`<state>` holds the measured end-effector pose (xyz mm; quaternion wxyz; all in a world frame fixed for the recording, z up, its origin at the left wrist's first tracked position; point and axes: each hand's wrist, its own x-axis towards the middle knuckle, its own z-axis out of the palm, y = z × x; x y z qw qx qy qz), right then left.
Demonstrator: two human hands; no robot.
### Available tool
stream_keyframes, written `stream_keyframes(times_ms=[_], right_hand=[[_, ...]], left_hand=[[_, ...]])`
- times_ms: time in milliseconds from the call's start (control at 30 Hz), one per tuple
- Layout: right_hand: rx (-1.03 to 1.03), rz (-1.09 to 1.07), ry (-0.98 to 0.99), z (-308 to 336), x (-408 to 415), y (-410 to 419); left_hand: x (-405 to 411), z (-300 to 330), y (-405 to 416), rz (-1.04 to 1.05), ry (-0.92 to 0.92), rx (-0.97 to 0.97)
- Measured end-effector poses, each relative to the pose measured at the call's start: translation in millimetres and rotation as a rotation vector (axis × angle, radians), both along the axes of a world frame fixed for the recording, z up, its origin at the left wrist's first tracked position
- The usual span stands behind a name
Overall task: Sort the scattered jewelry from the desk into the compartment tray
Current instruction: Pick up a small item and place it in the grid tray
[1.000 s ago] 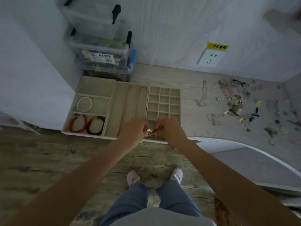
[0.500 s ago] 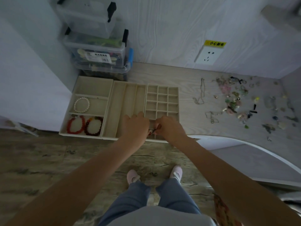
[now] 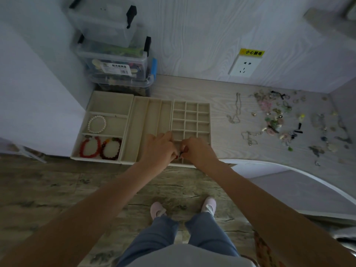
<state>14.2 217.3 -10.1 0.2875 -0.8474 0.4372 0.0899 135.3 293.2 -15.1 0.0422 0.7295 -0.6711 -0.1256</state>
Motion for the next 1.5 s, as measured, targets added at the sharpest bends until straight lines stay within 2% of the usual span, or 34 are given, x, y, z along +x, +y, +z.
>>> stream_keyframes(times_ms=[200, 467, 600, 900, 1100, 1267, 1500], right_hand=[[0.006, 0.012, 0.025, -0.1, 1.9, -1.6], [-0.058, 0.045, 0.024, 0.6, -0.5, 1.6], [-0.095, 0.076, 0.018, 0.5, -2.3, 4.9], [-0.023, 0.048, -0.003, 4.9, -4.4, 2.1], [0.033, -0.081, -0.073, 4.2, -6.8, -0.2], [0.058, -0.025, -0.072, 5.5, -5.7, -1.0], [-0.008, 0.072, 0.011, 7.7, -1.1, 0.1]], left_hand=[[-3.7, 0.6, -3.0, -0.06, -0.134, 0.033], [-7.7, -2.5, -4.5, 0.029, -0.156, 0.041], [-7.7, -4.8, -5.7, 0.073, -0.13, 0.055], [-6.5, -12.5, -3.0, 0.043, -0.088, -0.027], [-6.2, -11.7, -2.6, 0.088, -0.045, -0.011], [-6.4, -9.7, -2.6, 0.119, -0.032, 0.009], [-6.6, -8.7, -3.9, 0.145, -0.013, 0.036]])
